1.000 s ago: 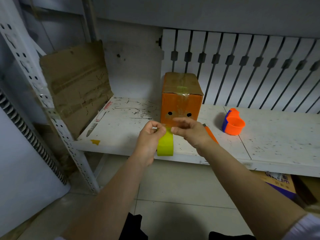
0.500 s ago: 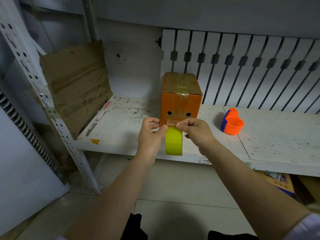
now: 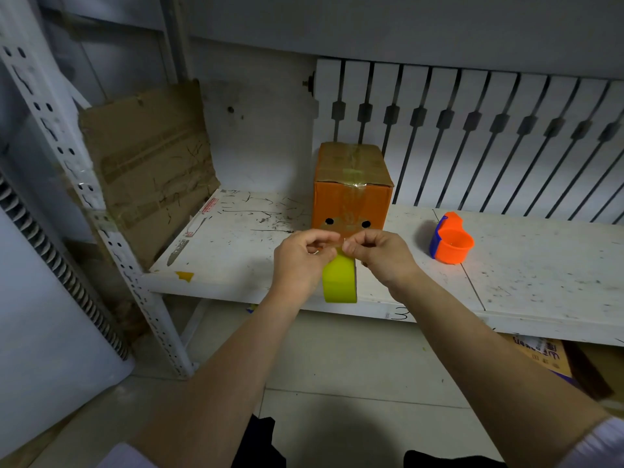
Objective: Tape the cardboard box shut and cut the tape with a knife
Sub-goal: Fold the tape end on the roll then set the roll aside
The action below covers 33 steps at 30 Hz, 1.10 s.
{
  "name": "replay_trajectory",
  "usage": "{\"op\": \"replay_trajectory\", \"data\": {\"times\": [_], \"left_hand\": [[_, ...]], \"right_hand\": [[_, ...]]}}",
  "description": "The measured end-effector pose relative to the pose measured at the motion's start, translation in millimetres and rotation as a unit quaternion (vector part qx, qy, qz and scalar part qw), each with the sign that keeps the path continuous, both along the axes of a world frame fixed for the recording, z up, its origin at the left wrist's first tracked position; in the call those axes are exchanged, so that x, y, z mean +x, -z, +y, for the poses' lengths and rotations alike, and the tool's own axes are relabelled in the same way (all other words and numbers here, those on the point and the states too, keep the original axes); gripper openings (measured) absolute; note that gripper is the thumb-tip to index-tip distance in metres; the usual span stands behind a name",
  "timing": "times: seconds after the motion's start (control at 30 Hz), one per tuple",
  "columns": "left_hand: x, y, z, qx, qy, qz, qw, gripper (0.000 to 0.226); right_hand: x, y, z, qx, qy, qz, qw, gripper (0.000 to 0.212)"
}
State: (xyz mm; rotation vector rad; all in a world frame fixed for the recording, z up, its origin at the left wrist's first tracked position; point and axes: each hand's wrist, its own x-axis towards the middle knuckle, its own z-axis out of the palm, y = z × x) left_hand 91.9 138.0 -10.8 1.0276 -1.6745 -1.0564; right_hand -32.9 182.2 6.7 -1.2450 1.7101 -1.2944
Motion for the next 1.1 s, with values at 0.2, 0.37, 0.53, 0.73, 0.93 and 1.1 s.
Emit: {"op": "replay_trajectory", "data": {"times": [0.2, 0.37, 0.53, 0.73, 0.93, 1.1], "left_hand": [[-1.9, -1.5, 1.9, 0.028, -0.012, 0.019, 0.999, 0.027], [-2.8, -4.1, 6.2, 0.022, -0.036, 0.02, 0.999, 0.025], [-3.7, -6.9, 8.3, -0.004, -0.053, -0.002, 0.999, 0.024], [-5.2, -3.5, 6.3, -0.078, -0.08, -0.074, 0.991, 0.015], [-5.1, -1.5, 7.0, -0.098, -0.092, -0.102, 0.986, 0.009], [-5.1, -2.5, 6.7, -0.092, -0.084, -0.106, 0.987, 0.007]], "right_hand": [[-3.1, 0.7, 0.9, 0.0, 0.0, 0.0, 1.0, 0.016], [-3.5, -0.4, 2.5, 0.001, 0.012, 0.004, 1.0, 0.014], [-4.2, -0.4, 1.9, 0.004, 0.033, -0.002, 0.999, 0.012], [-3.8, 1.5, 2.4, 0.007, 0.033, 0.0, 0.999, 0.013], [-3.3, 0.9, 2.5, 0.005, 0.029, 0.011, 1.0, 0.013], [-3.7, 1.4, 3.3, 0.001, 0.023, 0.008, 1.0, 0.016]]}}
